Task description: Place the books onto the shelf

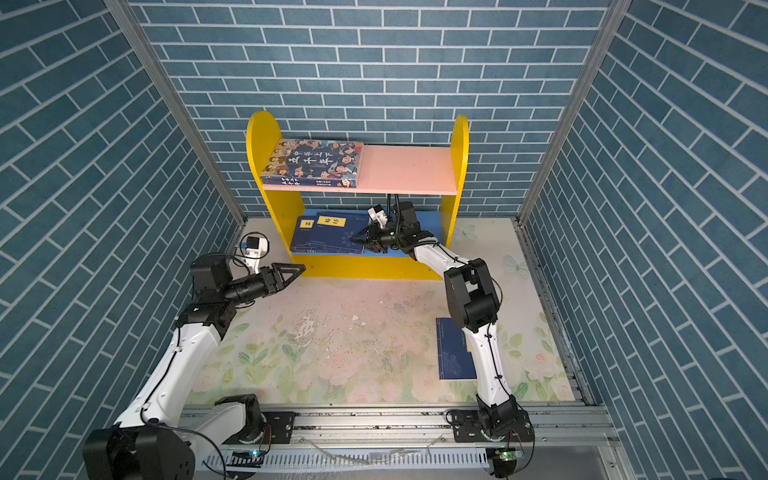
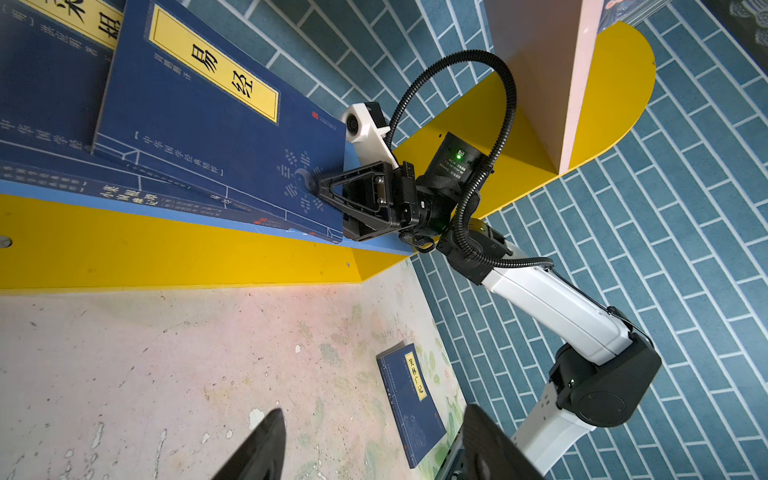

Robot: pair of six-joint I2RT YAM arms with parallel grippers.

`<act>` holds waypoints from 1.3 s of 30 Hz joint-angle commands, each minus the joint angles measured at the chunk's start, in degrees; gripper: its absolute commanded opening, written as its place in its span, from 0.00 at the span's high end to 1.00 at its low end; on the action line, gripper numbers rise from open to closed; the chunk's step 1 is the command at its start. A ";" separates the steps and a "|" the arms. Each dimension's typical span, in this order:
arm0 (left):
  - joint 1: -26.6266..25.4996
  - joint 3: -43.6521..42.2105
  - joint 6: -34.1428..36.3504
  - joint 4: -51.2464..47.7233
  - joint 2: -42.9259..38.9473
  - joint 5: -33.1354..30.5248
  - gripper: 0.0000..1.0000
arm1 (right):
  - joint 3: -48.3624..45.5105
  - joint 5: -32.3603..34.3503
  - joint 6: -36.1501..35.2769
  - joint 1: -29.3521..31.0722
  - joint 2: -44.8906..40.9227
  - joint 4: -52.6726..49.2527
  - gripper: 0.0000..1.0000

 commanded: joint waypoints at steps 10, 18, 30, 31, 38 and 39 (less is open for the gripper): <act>0.17 -1.60 0.27 1.12 -1.99 0.19 0.30 | -1.02 12.00 -8.53 -0.44 -4.07 -8.93 0.52; 0.17 -1.77 0.21 0.85 -2.46 0.10 0.30 | -5.55 14.15 -8.13 -0.47 -9.07 -6.30 0.52; 0.14 -1.94 0.12 0.86 -2.45 0.03 0.29 | -4.58 12.20 -6.66 -0.58 -7.49 -4.38 0.78; 0.17 -1.87 0.12 0.87 -2.45 0.10 0.29 | -4.33 12.11 -6.64 -0.60 -7.31 -4.35 0.80; 0.17 -1.86 0.23 0.80 -2.50 0.03 0.29 | -2.54 10.78 -6.43 -0.45 -6.06 -4.36 0.92; 0.17 -1.86 0.21 0.76 -2.44 0.06 0.29 | -2.35 10.63 -6.34 -0.52 -5.89 -4.36 0.92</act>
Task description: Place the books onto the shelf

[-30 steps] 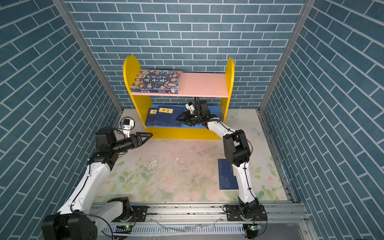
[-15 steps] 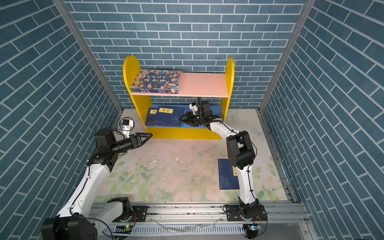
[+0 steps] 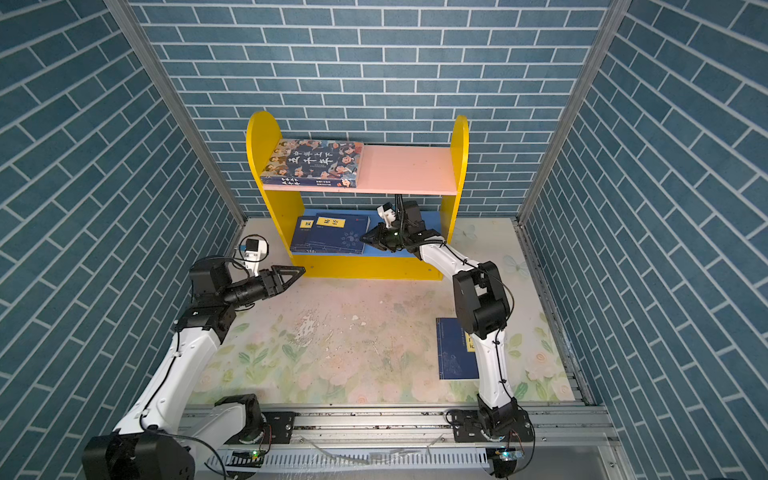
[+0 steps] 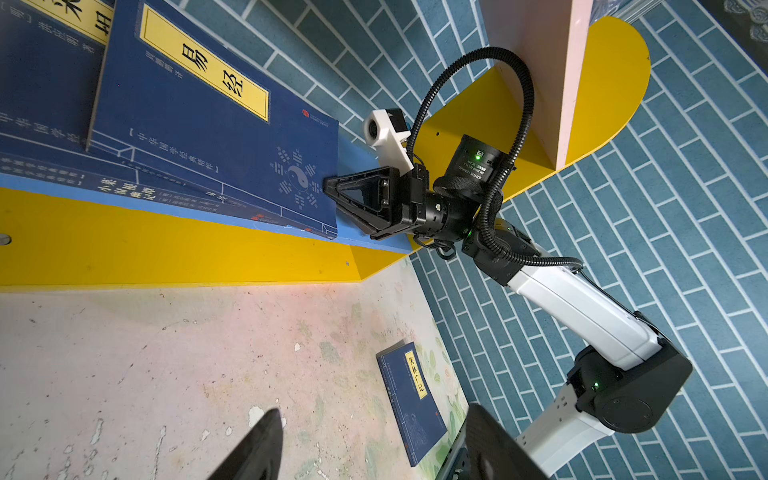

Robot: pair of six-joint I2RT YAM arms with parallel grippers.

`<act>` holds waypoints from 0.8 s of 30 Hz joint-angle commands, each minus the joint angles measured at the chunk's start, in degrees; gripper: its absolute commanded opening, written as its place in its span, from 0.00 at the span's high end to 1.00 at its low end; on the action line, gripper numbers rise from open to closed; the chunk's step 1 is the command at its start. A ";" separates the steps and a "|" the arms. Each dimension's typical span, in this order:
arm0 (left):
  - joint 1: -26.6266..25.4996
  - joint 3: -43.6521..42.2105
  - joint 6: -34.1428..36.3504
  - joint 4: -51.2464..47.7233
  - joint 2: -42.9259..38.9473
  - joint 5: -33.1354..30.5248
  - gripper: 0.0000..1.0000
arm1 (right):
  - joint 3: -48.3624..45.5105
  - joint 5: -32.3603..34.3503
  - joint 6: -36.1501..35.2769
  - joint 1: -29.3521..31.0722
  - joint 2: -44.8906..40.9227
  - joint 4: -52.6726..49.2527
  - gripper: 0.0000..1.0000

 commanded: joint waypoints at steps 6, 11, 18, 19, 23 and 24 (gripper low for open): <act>0.17 -0.48 0.21 0.42 -0.74 -0.06 0.29 | 4.04 -1.41 -0.21 0.10 1.70 1.23 0.92; 0.17 -0.48 0.30 0.21 -0.82 -0.41 0.29 | 5.89 -1.76 0.12 0.27 4.00 1.24 0.92; 0.12 -0.57 0.39 0.31 -0.78 -0.41 0.29 | 9.89 -2.85 -0.45 0.78 6.17 -0.84 0.97; 0.17 -0.57 0.38 0.35 -0.79 -0.40 0.29 | 10.28 -3.03 -0.71 0.84 6.47 -1.13 0.97; 0.17 -0.57 0.47 0.41 -0.87 -0.28 0.29 | 11.45 -3.68 -1.42 1.10 7.04 -2.06 1.00; 0.17 -0.57 0.48 0.39 -0.90 -0.24 0.29 | 11.64 -4.08 -1.64 1.30 7.20 -2.17 1.00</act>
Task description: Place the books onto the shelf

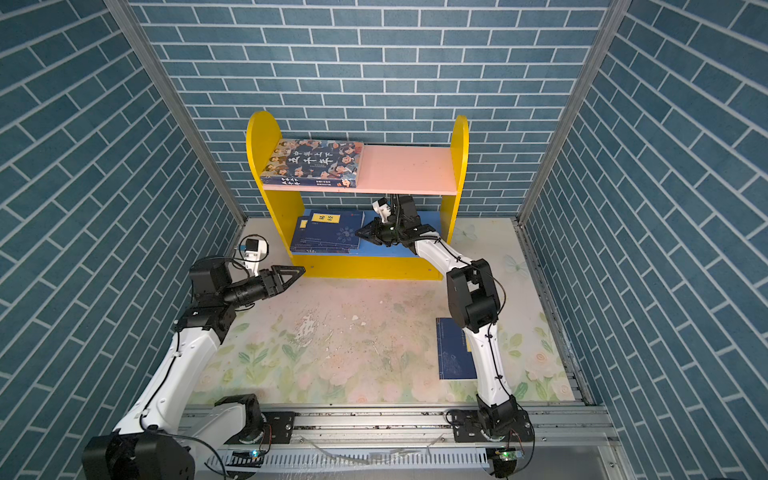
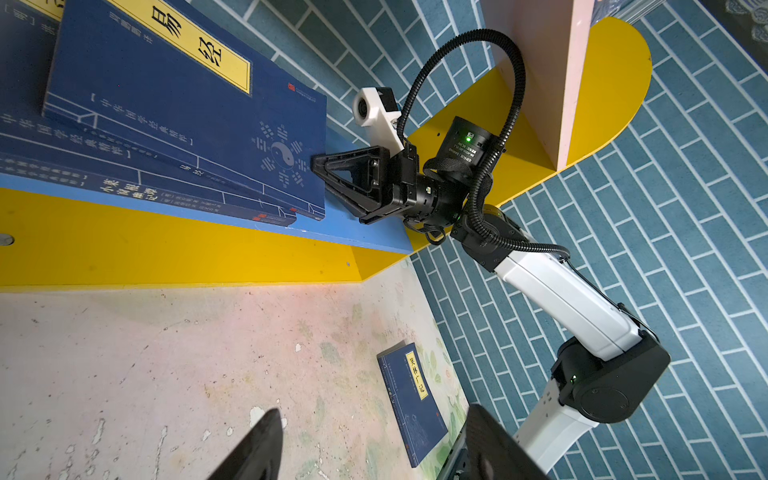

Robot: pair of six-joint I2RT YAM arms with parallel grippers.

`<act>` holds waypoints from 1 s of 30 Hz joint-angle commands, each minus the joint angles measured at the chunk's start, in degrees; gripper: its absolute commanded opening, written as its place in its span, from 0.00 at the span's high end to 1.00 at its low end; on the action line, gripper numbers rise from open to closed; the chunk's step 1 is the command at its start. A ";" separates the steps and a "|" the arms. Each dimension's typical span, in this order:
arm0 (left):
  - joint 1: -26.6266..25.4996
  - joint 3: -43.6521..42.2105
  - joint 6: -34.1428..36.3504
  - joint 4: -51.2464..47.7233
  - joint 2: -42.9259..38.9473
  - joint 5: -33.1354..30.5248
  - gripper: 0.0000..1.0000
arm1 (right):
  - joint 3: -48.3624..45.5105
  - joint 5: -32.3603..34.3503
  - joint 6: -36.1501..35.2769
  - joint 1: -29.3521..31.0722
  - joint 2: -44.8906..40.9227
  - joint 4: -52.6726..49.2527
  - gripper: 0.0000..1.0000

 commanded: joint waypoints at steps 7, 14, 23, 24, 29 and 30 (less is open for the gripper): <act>0.17 -0.66 0.57 0.41 -0.96 -0.12 0.29 | 2.60 -4.70 -3.42 0.66 0.74 -0.65 1.00; 0.25 -0.57 0.63 0.43 -0.88 -0.15 0.29 | 2.81 -5.50 -4.82 0.62 -0.30 -2.47 1.00; 0.25 -0.41 0.58 0.32 -1.08 -0.21 0.29 | 7.87 -4.64 -4.81 1.34 2.98 -4.97 1.00; 0.25 -0.40 0.54 0.33 -1.07 -0.21 0.29 | 8.50 -4.59 -5.08 1.50 3.26 -5.65 1.00; 0.25 -0.39 0.45 0.52 -1.00 -0.11 0.29 | 11.05 -4.40 -6.09 2.00 4.59 -8.19 1.00; 0.25 -0.44 0.45 0.50 -1.04 -0.12 0.29 | 11.23 -4.25 -6.09 2.02 4.77 -8.36 1.00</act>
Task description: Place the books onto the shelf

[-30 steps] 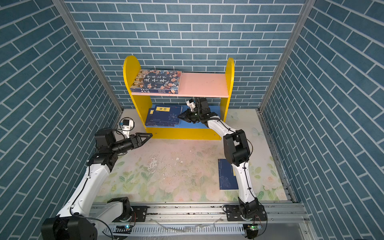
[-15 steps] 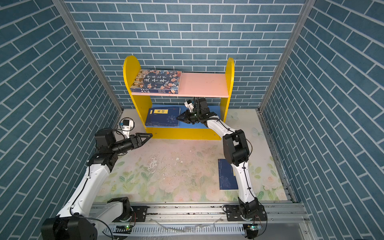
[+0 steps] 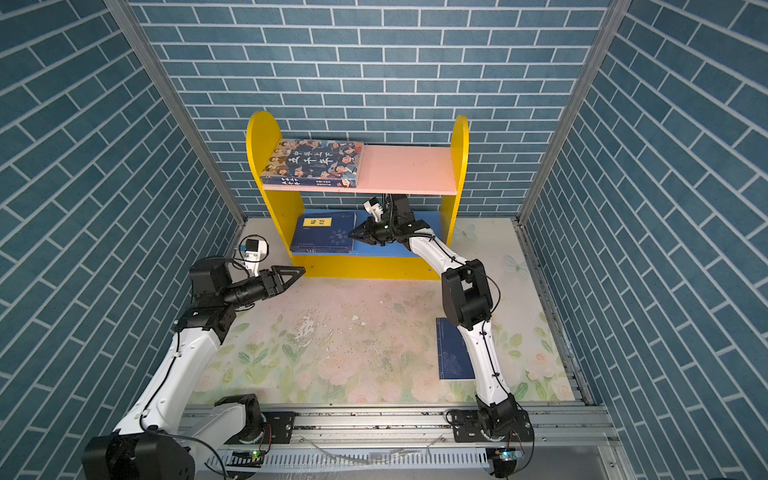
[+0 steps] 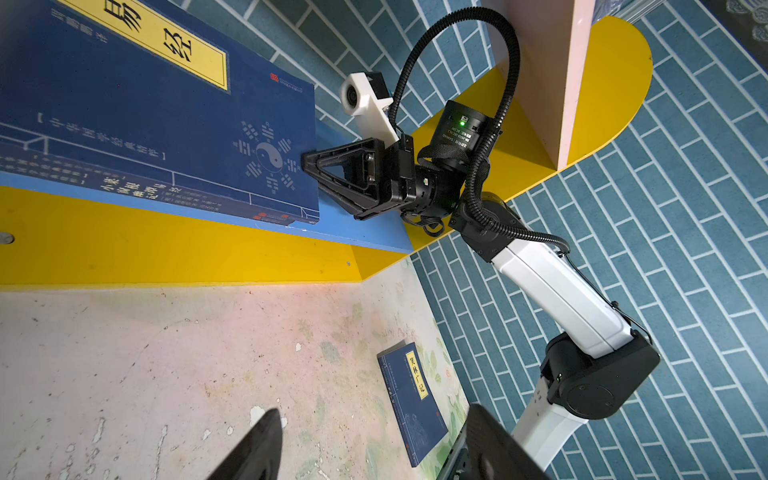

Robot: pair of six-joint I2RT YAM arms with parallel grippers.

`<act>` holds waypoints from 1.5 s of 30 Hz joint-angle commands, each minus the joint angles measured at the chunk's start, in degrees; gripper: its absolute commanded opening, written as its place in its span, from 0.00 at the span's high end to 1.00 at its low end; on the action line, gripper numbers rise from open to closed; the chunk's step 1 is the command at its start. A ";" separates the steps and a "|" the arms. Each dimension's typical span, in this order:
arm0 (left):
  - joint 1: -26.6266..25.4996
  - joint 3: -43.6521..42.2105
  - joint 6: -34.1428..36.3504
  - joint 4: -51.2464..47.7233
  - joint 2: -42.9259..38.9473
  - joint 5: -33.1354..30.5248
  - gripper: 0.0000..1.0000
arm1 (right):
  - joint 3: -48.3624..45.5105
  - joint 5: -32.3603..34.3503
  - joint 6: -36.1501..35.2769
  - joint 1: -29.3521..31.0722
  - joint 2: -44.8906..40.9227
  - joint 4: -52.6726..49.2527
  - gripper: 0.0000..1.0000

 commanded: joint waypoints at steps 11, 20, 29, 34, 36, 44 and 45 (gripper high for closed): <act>0.25 -0.20 0.37 0.63 -0.96 -0.20 0.29 | 3.83 2.50 -1.66 0.45 1.25 -0.19 1.00; 0.25 -0.07 0.30 0.59 -0.87 -0.12 0.28 | 5.39 1.99 -0.86 0.70 2.40 -0.06 1.00; 0.25 -0.07 0.28 0.59 -0.88 -0.08 0.28 | 7.41 1.36 -1.07 0.99 3.62 -1.31 1.00; 0.25 -0.20 0.36 0.77 -0.98 -0.12 0.28 | 8.07 1.54 -1.03 1.09 3.98 -1.75 1.00; 0.25 -0.24 0.36 0.81 -0.99 -0.09 0.28 | 8.33 1.50 -1.08 1.12 4.09 -1.84 1.00; 0.25 -0.15 0.38 0.69 -1.10 -0.04 0.28 | 8.97 1.21 -2.08 1.42 4.42 -3.41 1.00; 0.25 -0.20 0.36 0.67 -1.11 -0.03 0.28 | 8.97 1.14 -2.09 1.36 4.39 -3.45 1.00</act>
